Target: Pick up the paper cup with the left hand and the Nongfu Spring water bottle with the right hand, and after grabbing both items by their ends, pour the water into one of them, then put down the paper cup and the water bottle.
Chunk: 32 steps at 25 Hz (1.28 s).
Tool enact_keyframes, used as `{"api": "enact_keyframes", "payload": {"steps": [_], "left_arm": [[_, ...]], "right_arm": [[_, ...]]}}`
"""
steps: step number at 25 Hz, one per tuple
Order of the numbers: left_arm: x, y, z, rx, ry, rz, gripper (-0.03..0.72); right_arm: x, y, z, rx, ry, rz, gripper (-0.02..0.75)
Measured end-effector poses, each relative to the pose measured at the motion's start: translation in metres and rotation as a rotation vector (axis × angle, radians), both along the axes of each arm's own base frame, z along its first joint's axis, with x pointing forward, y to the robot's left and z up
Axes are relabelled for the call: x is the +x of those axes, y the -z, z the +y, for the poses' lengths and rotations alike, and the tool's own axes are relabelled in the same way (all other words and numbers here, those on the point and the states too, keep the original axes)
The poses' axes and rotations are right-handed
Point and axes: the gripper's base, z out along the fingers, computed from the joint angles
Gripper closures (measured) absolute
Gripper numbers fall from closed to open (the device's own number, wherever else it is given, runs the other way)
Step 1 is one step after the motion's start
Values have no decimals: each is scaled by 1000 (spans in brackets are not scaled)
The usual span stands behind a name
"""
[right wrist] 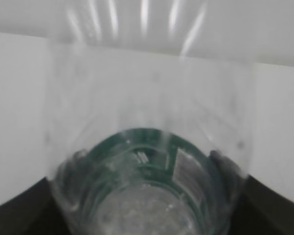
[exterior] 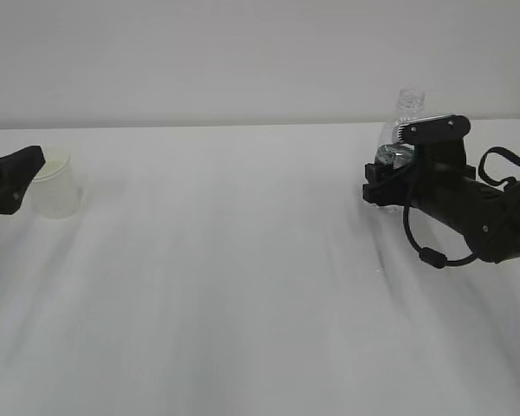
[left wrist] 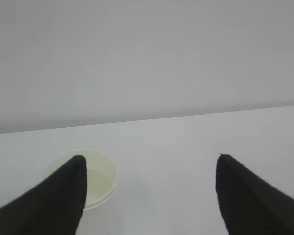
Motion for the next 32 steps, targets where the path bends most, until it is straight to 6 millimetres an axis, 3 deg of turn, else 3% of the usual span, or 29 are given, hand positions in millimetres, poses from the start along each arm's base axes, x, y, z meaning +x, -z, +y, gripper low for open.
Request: {"api": "enact_keyframes", "payload": {"steps": [5, 22, 32], "left_arm": [[0, 0, 0, 2, 3, 2, 101], [0, 0, 0, 3, 5, 4, 101], [0, 0, 0, 3, 5, 4, 101]], "right_arm": [[0, 0, 0, 26, 8, -3, 162], [0, 1, 1, 23, 2, 9, 159], [-6, -15, 0, 24, 2, -4, 159]]}}
